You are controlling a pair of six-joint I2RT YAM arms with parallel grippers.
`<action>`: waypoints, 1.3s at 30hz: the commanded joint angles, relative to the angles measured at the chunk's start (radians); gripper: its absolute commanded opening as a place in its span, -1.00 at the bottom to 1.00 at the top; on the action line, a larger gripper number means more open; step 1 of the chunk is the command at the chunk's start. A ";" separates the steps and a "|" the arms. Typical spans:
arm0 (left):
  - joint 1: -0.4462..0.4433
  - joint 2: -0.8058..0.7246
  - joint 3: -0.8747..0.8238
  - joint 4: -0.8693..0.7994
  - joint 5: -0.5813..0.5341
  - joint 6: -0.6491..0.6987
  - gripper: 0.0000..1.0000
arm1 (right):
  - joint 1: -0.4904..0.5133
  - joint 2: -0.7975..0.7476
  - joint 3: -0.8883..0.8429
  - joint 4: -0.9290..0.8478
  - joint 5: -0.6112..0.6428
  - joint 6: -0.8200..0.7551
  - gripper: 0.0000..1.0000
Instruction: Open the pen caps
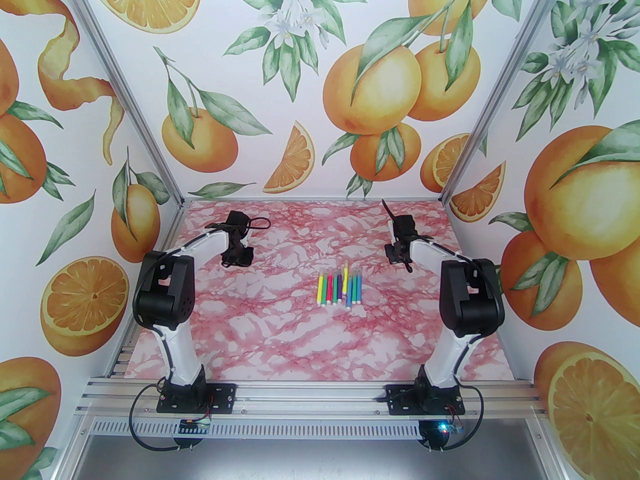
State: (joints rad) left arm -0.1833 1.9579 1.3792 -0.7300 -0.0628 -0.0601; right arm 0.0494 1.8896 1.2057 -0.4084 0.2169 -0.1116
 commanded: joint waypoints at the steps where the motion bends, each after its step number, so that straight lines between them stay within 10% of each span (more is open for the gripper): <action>1: 0.007 0.025 0.050 0.005 0.012 0.020 -1.00 | -0.014 0.027 0.042 -0.072 -0.024 -0.005 -1.00; 39: 0.013 0.119 0.093 0.012 0.070 -0.012 -0.61 | -0.050 0.108 0.098 -0.205 -0.088 0.053 -0.58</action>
State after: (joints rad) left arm -0.1749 2.0457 1.4528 -0.7292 -0.0185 -0.0555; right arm 0.0086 1.9697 1.2907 -0.5690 0.1398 -0.0715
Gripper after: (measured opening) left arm 0.193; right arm 0.201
